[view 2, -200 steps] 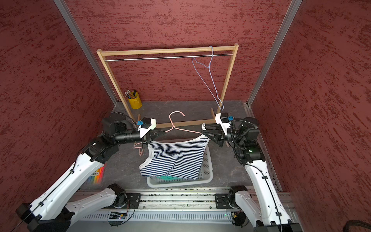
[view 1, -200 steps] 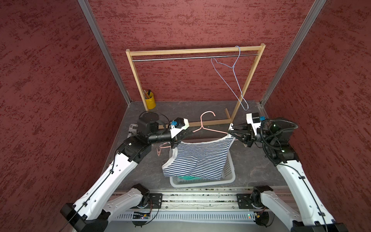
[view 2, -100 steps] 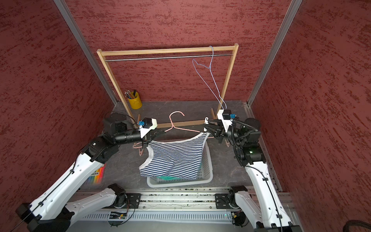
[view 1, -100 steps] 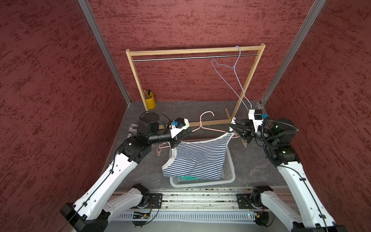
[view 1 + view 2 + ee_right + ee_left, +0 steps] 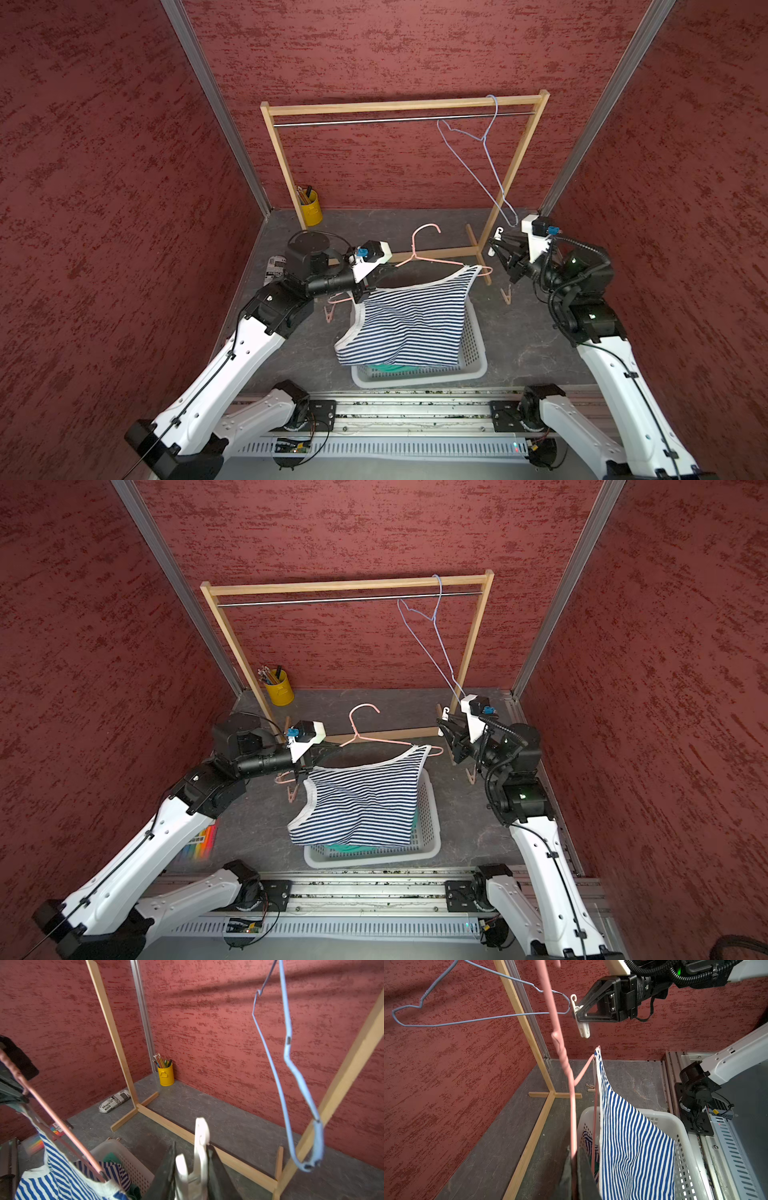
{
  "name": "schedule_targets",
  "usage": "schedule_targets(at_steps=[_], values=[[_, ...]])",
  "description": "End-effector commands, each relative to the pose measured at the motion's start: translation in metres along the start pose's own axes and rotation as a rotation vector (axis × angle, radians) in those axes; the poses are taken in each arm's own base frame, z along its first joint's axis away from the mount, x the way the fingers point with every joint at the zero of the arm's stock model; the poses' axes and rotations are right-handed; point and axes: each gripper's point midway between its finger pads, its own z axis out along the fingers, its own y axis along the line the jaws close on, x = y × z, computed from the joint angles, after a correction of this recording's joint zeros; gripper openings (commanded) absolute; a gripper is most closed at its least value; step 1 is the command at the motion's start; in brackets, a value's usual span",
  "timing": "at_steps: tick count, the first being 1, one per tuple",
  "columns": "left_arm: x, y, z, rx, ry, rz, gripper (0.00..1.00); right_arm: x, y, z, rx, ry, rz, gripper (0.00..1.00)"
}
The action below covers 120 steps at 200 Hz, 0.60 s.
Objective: Remove the clothespins securing tank tops to the hanger
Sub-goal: Remove the clothespin from the hanger, then place the clothespin at the center of the board.
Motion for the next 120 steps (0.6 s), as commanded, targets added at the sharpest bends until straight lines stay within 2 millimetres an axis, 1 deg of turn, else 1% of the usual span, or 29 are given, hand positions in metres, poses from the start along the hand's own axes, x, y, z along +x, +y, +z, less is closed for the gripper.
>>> schedule_targets(at_steps=[1, 8, 23, 50, 61, 84, 99, 120], values=[[-0.011, 0.002, -0.005, -0.026, -0.04, 0.031, 0.0, 0.011, -0.015, -0.003, 0.104, 0.072, 0.031, 0.0], [-0.011, 0.002, -0.006, -0.027, -0.04, 0.033, 0.0, 0.02, -0.02, -0.002, 0.123, 0.108, 0.04, 0.0], [-0.01, 0.001, -0.005, -0.024, -0.038, 0.032, 0.0, 0.03, -0.024, -0.002, 0.141, 0.148, 0.05, 0.0], [-0.008, 0.001, -0.003, -0.02, -0.031, 0.027, 0.0, 0.04, -0.027, 0.0, 0.151, 0.179, 0.064, 0.0], [-0.007, 0.002, -0.002, -0.018, -0.026, 0.023, 0.0, 0.046, -0.032, 0.002, 0.168, 0.2, 0.073, 0.0], [-0.008, 0.001, -0.003, -0.016, -0.026, 0.023, 0.0, 0.061, -0.049, 0.005, 0.246, 0.261, 0.096, 0.0], [-0.008, 0.001, -0.004, -0.018, -0.026, 0.024, 0.0, 0.071, -0.065, 0.005, 0.318, 0.302, 0.111, 0.0], [-0.007, 0.0, -0.005, -0.021, -0.02, 0.024, 0.0, 0.079, -0.083, 0.003, 0.395, 0.339, 0.134, 0.0]])
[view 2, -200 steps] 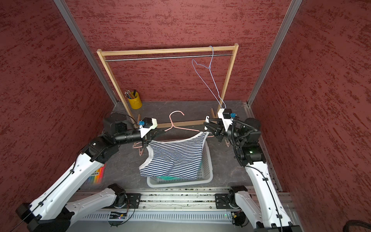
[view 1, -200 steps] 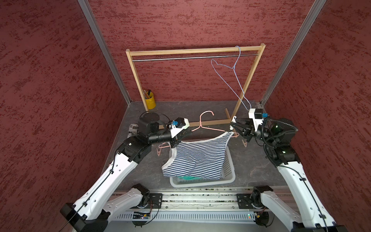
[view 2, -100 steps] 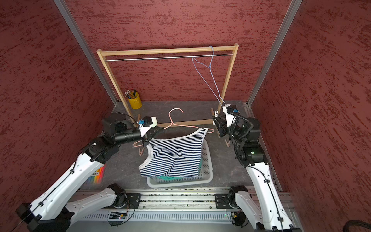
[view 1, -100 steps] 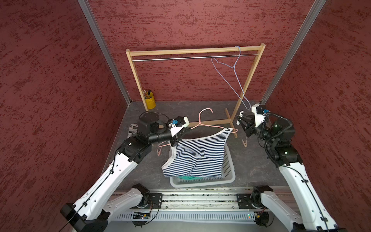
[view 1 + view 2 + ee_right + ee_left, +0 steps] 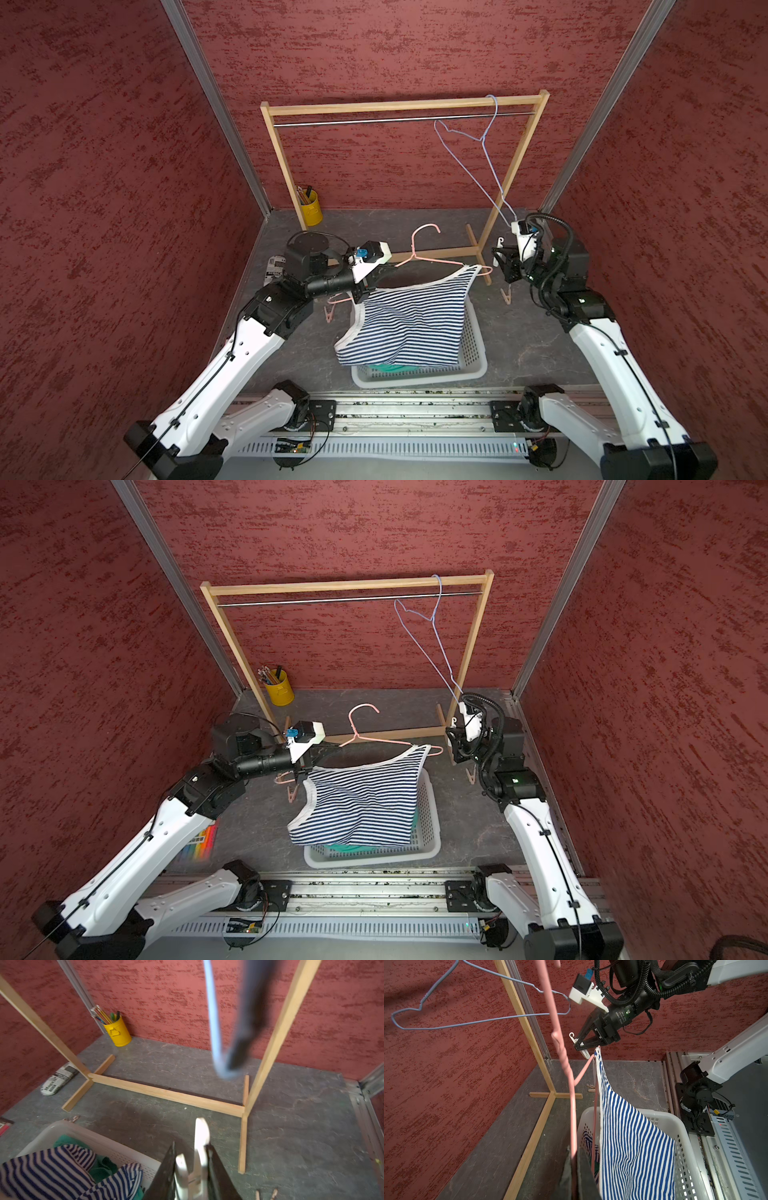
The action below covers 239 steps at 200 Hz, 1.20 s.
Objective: Remove the clothespins securing tank tops to the hanger
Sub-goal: Place the clothespin at the center of the board.
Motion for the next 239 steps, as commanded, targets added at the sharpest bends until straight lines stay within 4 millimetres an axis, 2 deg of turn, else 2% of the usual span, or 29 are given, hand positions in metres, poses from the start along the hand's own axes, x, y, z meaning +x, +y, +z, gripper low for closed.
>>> schedule_targets(at_steps=[1, 50, 89, 127, 155, 175, 215, 239], values=[[-0.006, 0.0, -0.004, -0.018, -0.018, 0.021, 0.0, -0.003, -0.026, -0.001, 0.132, 0.026, 0.026, 0.0], [-0.005, -0.001, -0.005, -0.022, -0.014, 0.031, 0.0, 0.005, -0.06, -0.004, 0.251, 0.049, 0.079, 0.0], [-0.004, -0.001, -0.002, -0.012, -0.01, 0.027, 0.0, 0.024, -0.076, -0.006, 0.332, 0.092, 0.11, 0.0], [-0.005, -0.002, -0.002, -0.005, -0.016, 0.028, 0.0, 0.037, -0.069, -0.013, 0.316, 0.068, 0.179, 0.0], [-0.006, -0.003, -0.001, 0.003, -0.028, 0.025, 0.0, 0.068, -0.076, -0.014, 0.368, 0.114, 0.258, 0.0], [-0.006, -0.005, -0.001, 0.01, -0.033, 0.024, 0.0, 0.084, -0.074, -0.009, 0.357, 0.135, 0.309, 0.0], [-0.006, -0.005, -0.002, 0.007, -0.03, 0.023, 0.0, 0.096, -0.071, 0.001, 0.326, 0.151, 0.346, 0.0], [-0.007, -0.005, -0.003, 0.004, -0.032, 0.025, 0.0, 0.118, -0.069, 0.016, 0.296, 0.236, 0.369, 0.0]])
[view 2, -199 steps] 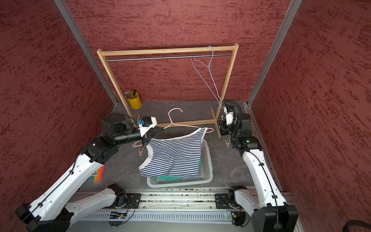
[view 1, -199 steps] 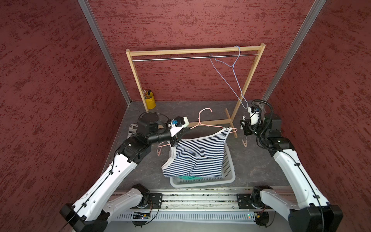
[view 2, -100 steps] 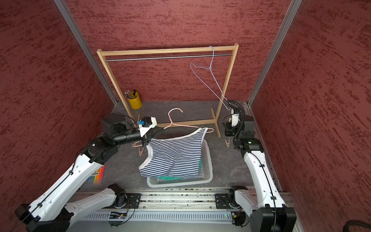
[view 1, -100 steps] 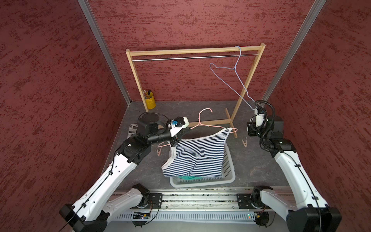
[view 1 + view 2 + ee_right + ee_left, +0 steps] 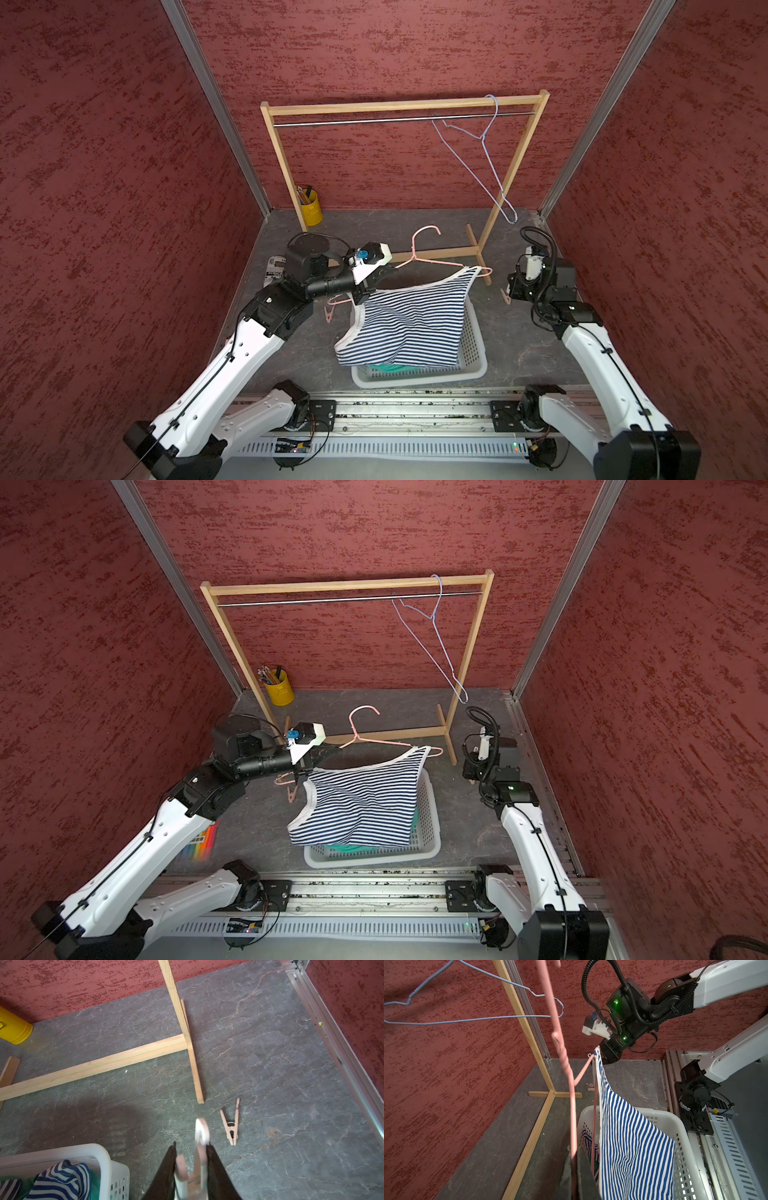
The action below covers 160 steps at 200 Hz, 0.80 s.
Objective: Remove the clothespins securing tank tops to the hanger
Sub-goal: Place the clothespin at the center of the board.
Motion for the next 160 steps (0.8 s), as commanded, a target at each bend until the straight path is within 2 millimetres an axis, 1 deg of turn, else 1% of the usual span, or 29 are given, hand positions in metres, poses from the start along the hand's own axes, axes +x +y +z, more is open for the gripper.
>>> schedule_targets(at_steps=[1, 19, 33, 44, 63, 78, 92, 108, 124, 160], values=[[-0.008, -0.002, -0.004, -0.001, -0.035, 0.025, 0.0, 0.008, 0.004, 0.015, -0.033, 0.041, 0.038, 0.0], [-0.008, -0.002, -0.004, -0.003, -0.038, 0.026, 0.0, 0.025, 0.014, 0.03, -0.099, 0.118, 0.055, 0.0], [-0.009, -0.002, -0.003, -0.001, -0.04, 0.028, 0.0, 0.034, 0.005, 0.039, -0.047, 0.151, 0.066, 0.0], [-0.01, -0.003, -0.003, 0.003, -0.041, 0.028, 0.0, 0.035, -0.004, 0.041, 0.001, 0.154, 0.073, 0.0], [-0.01, -0.003, -0.004, 0.0, -0.037, 0.027, 0.0, 0.032, -0.008, 0.041, 0.028, 0.146, 0.069, 0.0], [-0.01, -0.003, -0.005, -0.002, -0.04, 0.03, 0.0, 0.035, -0.01, 0.046, 0.043, 0.168, 0.067, 0.0], [-0.011, -0.003, -0.005, -0.001, -0.045, 0.032, 0.0, 0.044, -0.01, 0.055, 0.034, 0.216, 0.069, 0.0], [-0.011, -0.003, -0.004, 0.001, -0.044, 0.03, 0.0, 0.06, -0.005, 0.067, 0.006, 0.285, 0.073, 0.0], [-0.011, -0.003, -0.006, -0.002, -0.041, 0.028, 0.0, 0.073, -0.004, 0.073, 0.013, 0.323, 0.072, 0.0], [-0.013, -0.004, -0.008, -0.005, -0.047, 0.034, 0.0, 0.071, -0.013, 0.074, 0.07, 0.307, 0.071, 0.0]])
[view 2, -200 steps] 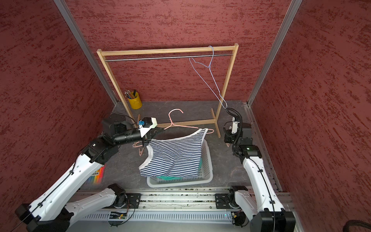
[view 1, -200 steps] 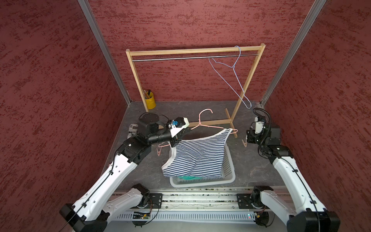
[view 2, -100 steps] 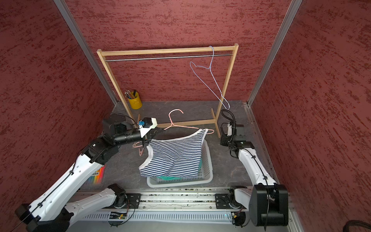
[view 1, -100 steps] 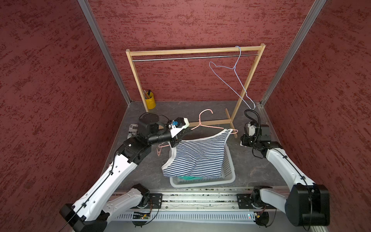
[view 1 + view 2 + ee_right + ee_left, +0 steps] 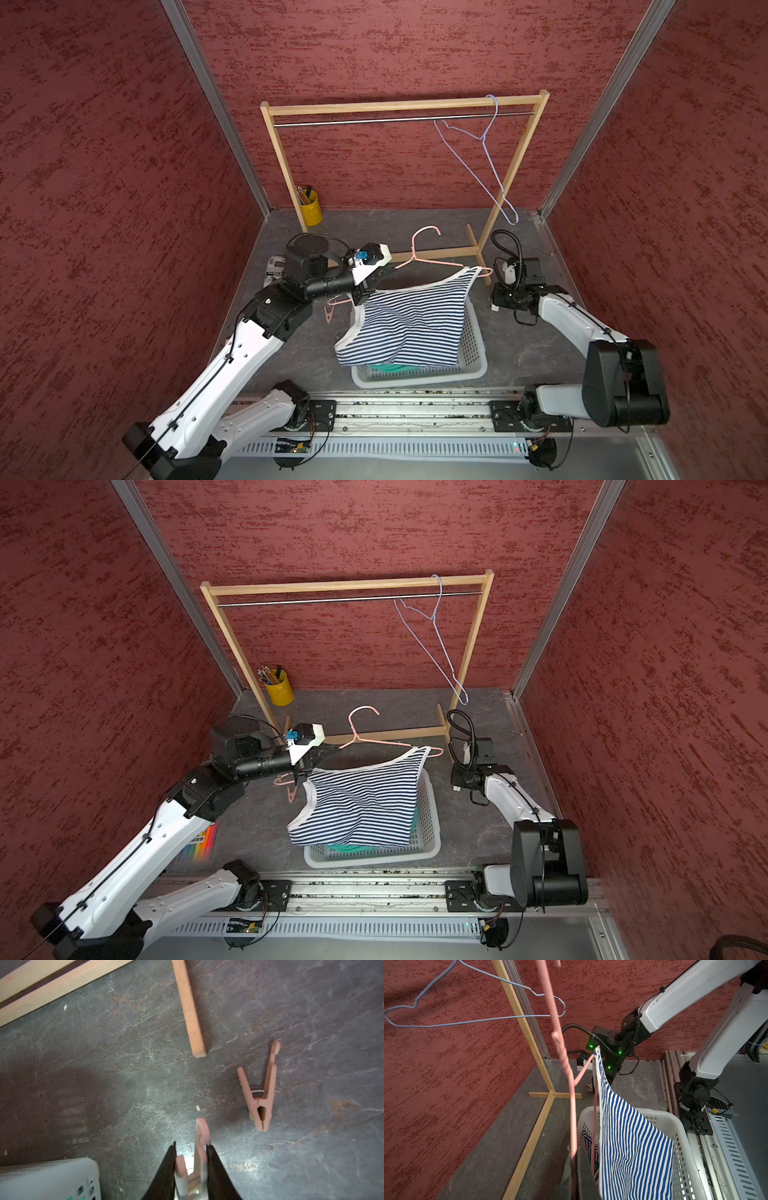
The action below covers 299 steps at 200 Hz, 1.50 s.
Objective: Remove the clothespins securing tank tops to the hanger
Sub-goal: Place the clothespin at the center of the board.
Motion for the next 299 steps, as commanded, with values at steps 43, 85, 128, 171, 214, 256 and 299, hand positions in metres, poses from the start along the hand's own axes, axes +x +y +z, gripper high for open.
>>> schedule_targets(at_steps=[43, 85, 128, 171, 214, 256, 299], values=[[-0.009, -0.003, -0.006, -0.003, -0.032, 0.025, 0.0, -0.009, -0.01, 0.009, 0.075, 0.005, 0.011, 0.0], [-0.008, -0.002, -0.006, -0.01, -0.028, 0.028, 0.0, -0.016, -0.017, 0.009, 0.12, -0.004, -0.006, 0.0], [-0.007, -0.002, -0.005, -0.01, -0.02, 0.025, 0.0, -0.011, -0.019, 0.019, 0.125, 0.036, -0.017, 0.02], [-0.005, -0.001, -0.003, -0.013, -0.017, 0.025, 0.0, -0.008, -0.019, 0.025, 0.124, 0.057, -0.023, 0.09], [-0.004, -0.001, -0.003, -0.013, -0.012, 0.026, 0.0, -0.007, -0.021, 0.029, 0.131, 0.07, -0.028, 0.25], [-0.004, -0.001, -0.003, -0.013, -0.012, 0.023, 0.0, -0.008, -0.022, 0.029, 0.14, 0.068, -0.033, 0.31], [-0.004, -0.002, -0.004, -0.01, -0.012, 0.023, 0.0, -0.009, -0.02, 0.027, 0.123, 0.063, -0.034, 0.43]])
